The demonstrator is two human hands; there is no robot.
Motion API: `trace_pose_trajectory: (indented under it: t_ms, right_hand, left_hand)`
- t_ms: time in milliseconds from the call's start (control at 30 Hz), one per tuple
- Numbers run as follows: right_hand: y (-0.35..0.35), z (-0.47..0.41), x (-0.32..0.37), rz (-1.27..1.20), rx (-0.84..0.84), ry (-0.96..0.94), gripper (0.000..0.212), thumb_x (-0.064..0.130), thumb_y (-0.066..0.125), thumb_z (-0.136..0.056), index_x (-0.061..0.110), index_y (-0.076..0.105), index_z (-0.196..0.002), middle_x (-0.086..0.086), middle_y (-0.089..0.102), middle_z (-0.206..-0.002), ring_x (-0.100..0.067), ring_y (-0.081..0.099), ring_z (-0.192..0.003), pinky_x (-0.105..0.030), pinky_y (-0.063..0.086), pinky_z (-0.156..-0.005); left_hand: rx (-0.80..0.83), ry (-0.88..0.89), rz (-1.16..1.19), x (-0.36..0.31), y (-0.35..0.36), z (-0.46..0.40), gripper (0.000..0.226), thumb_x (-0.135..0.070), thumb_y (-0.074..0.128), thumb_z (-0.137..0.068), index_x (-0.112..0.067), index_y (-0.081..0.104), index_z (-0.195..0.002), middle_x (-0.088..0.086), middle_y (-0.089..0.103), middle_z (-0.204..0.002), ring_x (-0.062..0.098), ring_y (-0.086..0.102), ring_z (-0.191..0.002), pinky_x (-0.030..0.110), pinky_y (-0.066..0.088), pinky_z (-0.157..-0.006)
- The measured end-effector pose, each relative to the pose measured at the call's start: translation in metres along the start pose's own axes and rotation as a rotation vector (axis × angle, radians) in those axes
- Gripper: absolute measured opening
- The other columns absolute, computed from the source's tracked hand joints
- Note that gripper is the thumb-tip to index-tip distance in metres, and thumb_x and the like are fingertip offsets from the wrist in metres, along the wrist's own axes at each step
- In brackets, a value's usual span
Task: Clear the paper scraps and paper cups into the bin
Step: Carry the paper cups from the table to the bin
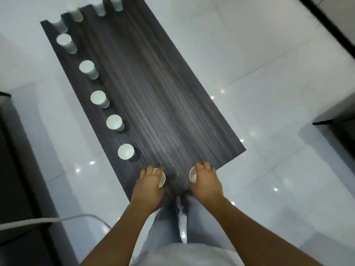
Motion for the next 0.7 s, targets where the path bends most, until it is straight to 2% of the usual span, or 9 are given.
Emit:
trace_pose_trajectory:
  t_ms: [100, 233, 433, 567, 700]
  right_hand:
    - [-0.038, 0.02, -0.022, -0.043, -0.037, 0.055, 0.06, 0.027, 0.07, -0.085, 0.019, 0.04, -0.137, -0.004, 0.041, -0.14, -0.026, 0.04, -0.128, -0.038, 0.044, -0.102]
    - [-0.074, 0.045, -0.063, -0.073, -0.062, 0.116, 0.06, 0.028, 0.072, -0.081, 0.018, 0.044, -0.133, -0.006, 0.043, -0.136, -0.027, 0.043, -0.123, -0.039, 0.047, -0.096]
    - [-0.126, 0.051, -0.142, -0.19, -0.085, 0.15, 0.064, 0.034, 0.072, -0.078, 0.02, 0.045, -0.135, -0.005, 0.048, -0.132, -0.025, 0.049, -0.116, -0.034, 0.046, -0.094]
    - [-0.18, 0.04, -0.207, -0.215, -0.117, 0.134, 0.065, 0.033, 0.071, -0.078, 0.024, 0.044, -0.137, -0.003, 0.047, -0.13, -0.024, 0.049, -0.115, -0.033, 0.048, -0.09]
    - [-0.244, 0.022, -0.28, -0.188, -0.13, 0.11, 0.067, 0.032, 0.069, -0.08, 0.024, 0.041, -0.14, -0.004, 0.045, -0.133, -0.024, 0.048, -0.118, -0.035, 0.047, -0.093]
  left_hand:
    - [-0.014, 0.095, -0.029, -0.044, -0.028, 0.006, 0.058, -0.025, 0.06, -0.087, -0.021, 0.038, -0.14, 0.002, 0.035, -0.142, 0.024, 0.031, -0.129, 0.037, 0.038, -0.105]
    - [-0.024, 0.205, -0.039, -0.11, -0.046, 0.012, 0.062, -0.025, 0.059, -0.088, -0.021, 0.033, -0.144, 0.003, 0.031, -0.145, 0.024, 0.027, -0.132, 0.039, 0.036, -0.107]
    - [-0.028, 0.342, -0.051, -0.22, -0.051, -0.001, 0.063, -0.023, 0.058, -0.091, -0.017, 0.03, -0.147, 0.002, 0.027, -0.148, 0.021, 0.02, -0.137, 0.036, 0.034, -0.11]
    - [-0.046, 0.376, -0.073, -0.309, -0.042, -0.022, 0.063, -0.023, 0.06, -0.089, -0.018, 0.032, -0.145, 0.002, 0.028, -0.147, 0.022, 0.023, -0.136, 0.039, 0.039, -0.107]
    - [-0.066, 0.376, -0.063, -0.406, -0.03, -0.045, 0.064, -0.022, 0.06, -0.09, -0.017, 0.031, -0.146, 0.005, 0.028, -0.148, 0.024, 0.024, -0.136, 0.038, 0.036, -0.109]
Point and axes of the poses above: each hand's wrist, its own z-axis away from the middle knuckle, its own y-axis out of the palm, x = y × z, the point moved 7 cm from there along -z, towards the middle knuckle
